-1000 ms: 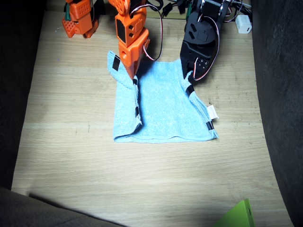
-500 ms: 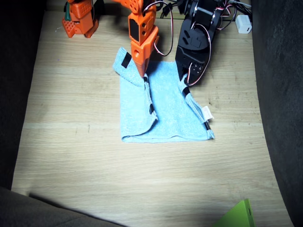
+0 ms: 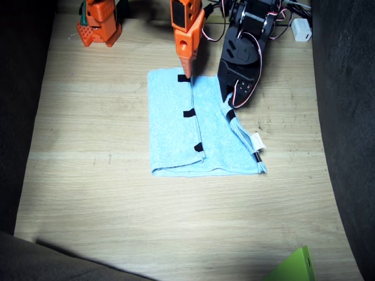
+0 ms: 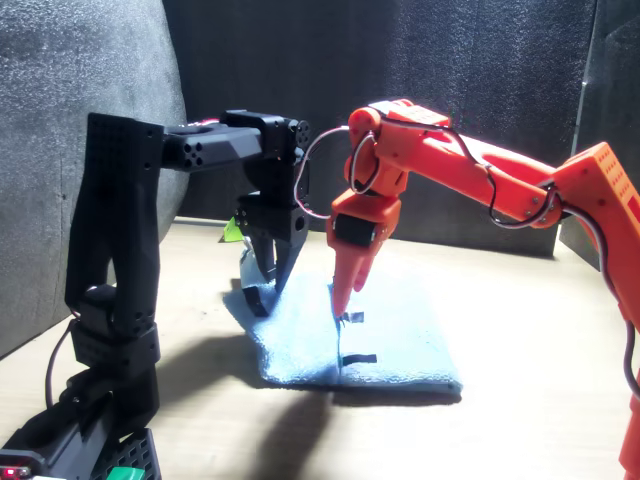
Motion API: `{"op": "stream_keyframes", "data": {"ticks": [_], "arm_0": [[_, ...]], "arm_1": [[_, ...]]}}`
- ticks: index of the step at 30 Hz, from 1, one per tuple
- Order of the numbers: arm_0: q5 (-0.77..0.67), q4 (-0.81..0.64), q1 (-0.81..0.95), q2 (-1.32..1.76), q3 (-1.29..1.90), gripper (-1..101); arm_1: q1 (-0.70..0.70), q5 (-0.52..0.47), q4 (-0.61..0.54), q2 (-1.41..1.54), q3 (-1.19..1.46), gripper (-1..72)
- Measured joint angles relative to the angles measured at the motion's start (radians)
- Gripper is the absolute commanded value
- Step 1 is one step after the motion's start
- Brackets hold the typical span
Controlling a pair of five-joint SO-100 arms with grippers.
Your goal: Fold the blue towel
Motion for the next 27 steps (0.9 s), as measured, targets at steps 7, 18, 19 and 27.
{"op": "stream_keyframes", "data": {"ticks": [7, 18, 19, 27], "arm_0": [[0.0, 0.032, -0.006, -0.023, -0.049, 0], [0.012, 0.245, -0.13, -0.313, -0.531, 0], [0.012, 0.256, -0.144, -0.325, -0.56, 0], [0.014, 0.267, -0.183, -0.382, -0.672, 0]], "arm_1": [[-0.1, -0.008, 0.0, 0.13, 0.132, 31.2], [-0.445, -0.063, -0.008, 0.245, 0.291, 32.1], [-0.472, -0.064, -0.012, 0.249, 0.291, 32.1], [-0.603, -0.1, -0.02, 0.236, 0.291, 32.3]]}}
